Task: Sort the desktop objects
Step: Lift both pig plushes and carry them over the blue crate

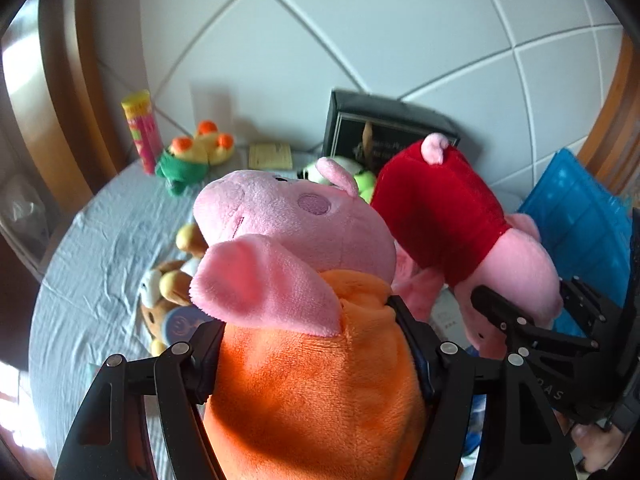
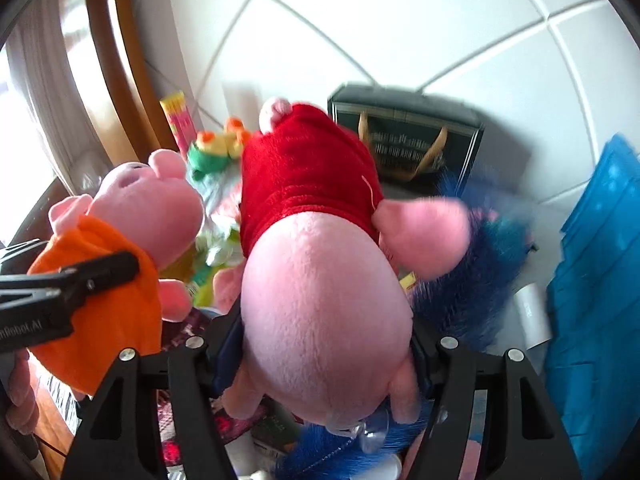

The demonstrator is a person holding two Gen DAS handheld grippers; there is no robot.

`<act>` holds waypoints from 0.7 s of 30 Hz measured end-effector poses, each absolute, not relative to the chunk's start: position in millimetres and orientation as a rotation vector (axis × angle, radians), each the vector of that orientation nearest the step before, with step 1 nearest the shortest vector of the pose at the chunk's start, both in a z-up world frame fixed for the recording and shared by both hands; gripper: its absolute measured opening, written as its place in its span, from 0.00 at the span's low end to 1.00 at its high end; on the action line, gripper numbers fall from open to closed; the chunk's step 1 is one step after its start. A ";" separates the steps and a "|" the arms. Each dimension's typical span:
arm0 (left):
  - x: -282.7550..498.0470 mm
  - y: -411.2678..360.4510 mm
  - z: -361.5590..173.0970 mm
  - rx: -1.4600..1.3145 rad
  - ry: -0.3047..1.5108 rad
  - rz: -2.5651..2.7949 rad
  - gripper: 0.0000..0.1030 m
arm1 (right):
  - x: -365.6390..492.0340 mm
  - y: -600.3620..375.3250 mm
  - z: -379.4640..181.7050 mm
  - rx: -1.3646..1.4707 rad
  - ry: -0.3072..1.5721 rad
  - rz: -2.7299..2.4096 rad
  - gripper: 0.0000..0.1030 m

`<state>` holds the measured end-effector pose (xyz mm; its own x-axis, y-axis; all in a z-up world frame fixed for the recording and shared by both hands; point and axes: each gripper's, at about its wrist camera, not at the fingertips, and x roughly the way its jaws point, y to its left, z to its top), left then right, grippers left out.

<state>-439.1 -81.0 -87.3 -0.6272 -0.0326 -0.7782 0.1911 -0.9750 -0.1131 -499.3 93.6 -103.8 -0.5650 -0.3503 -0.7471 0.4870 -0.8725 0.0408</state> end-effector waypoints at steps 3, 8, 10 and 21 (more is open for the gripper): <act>-420.8 -75.7 -70.3 1.224 0.258 -2.730 0.69 | -479.3 101.0 -78.6 1.016 0.228 -2.451 0.63; -390.9 -67.6 -55.2 1.157 0.255 -2.743 0.69 | -446.5 112.9 -46.8 0.902 0.229 -2.495 0.63; -376.1 -62.3 -49.1 1.122 0.254 -2.742 0.69 | -433.5 117.9 -38.5 0.868 0.230 -2.498 0.63; -308.6 -33.6 -23.3 0.997 0.254 -2.722 0.69 | -360.8 151.7 1.1 0.716 0.259 -2.501 0.63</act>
<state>-308.6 -33.6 -23.3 -0.7416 -0.1554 -0.6526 0.2734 -0.9583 -0.0825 -360.8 151.7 1.1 -0.7245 -0.4304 -0.5384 0.5317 -0.8460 -0.0392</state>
